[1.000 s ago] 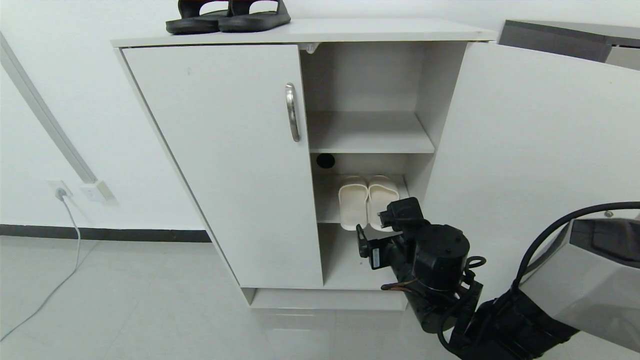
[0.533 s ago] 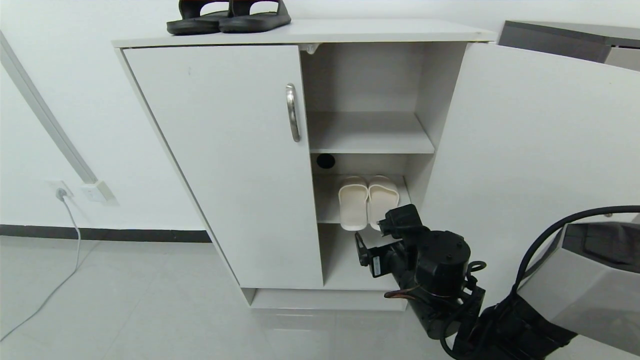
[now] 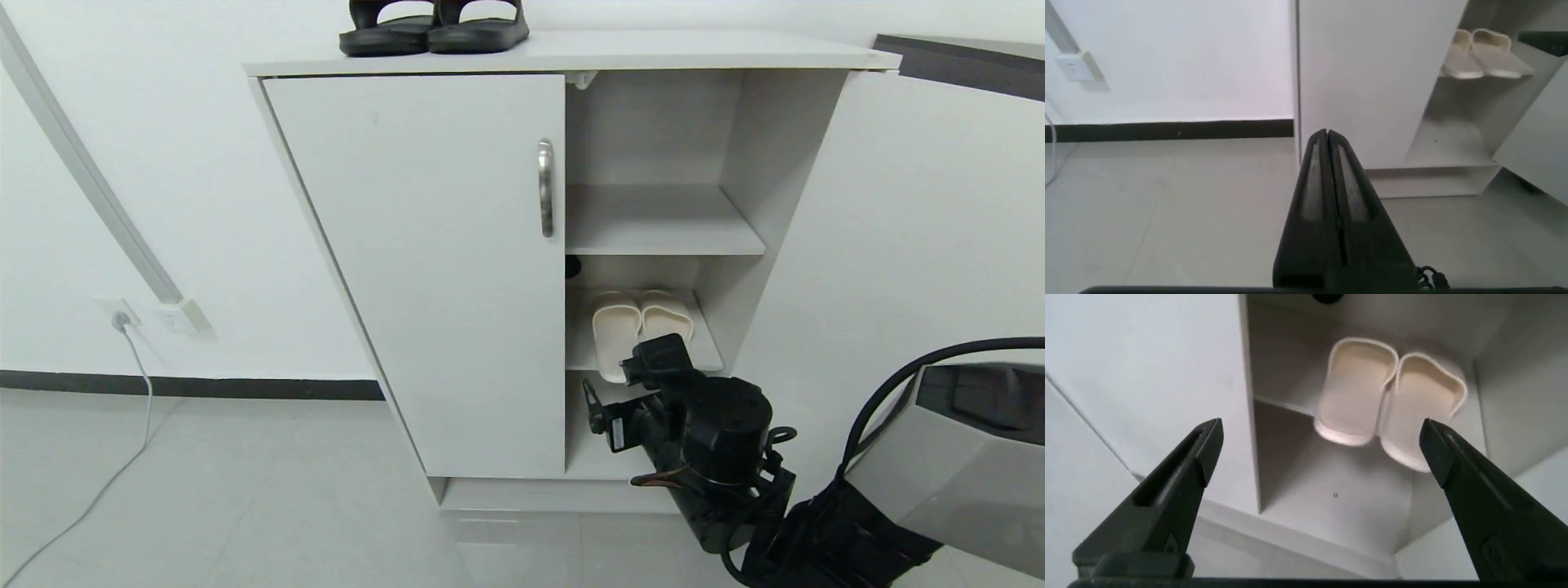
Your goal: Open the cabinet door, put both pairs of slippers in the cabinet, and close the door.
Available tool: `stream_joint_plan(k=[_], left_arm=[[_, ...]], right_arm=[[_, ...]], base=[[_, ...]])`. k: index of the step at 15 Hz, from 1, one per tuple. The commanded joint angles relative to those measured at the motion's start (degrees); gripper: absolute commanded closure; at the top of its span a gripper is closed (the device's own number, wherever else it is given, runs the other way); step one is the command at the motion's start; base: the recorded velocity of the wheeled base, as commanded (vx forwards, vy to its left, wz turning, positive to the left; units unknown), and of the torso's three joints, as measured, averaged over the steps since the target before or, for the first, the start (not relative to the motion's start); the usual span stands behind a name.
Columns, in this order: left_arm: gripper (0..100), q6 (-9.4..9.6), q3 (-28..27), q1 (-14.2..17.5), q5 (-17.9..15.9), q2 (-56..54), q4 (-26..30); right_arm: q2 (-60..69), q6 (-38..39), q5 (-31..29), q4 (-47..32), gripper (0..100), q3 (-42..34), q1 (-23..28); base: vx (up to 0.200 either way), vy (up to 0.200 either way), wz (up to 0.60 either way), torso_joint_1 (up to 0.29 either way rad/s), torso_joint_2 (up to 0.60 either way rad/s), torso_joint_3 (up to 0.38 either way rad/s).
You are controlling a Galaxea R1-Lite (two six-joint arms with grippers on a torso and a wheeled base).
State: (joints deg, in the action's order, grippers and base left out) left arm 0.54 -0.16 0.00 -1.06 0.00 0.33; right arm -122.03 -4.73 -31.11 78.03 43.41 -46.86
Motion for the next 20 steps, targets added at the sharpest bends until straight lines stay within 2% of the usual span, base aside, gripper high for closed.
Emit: stream_joint_plan(k=[1,12,20], left_arm=[[100,-0.01,-0.02,0.00,0.01,0.09,0.02],[100,0.17,0.07,0.00,0.01,0.09,0.02],[100,0.25,0.07,0.00,0.01,0.09,-0.07]], right_arm=[[-0.32,-0.02,0.00,-0.16,0,0.01,-0.07],[-0.58,-0.02,0.08,0.01,0,0.01,-0.07],[-0.58,-0.10,0.79,1.25,0,0.18,-0.16]], base=[[0.000,0.200,0.00,0.002,0.00,0.002],[0.000,0.200,0.00,0.001,0.00,0.003],[0.000,0.000,0.00,0.000,0.00,0.000]])
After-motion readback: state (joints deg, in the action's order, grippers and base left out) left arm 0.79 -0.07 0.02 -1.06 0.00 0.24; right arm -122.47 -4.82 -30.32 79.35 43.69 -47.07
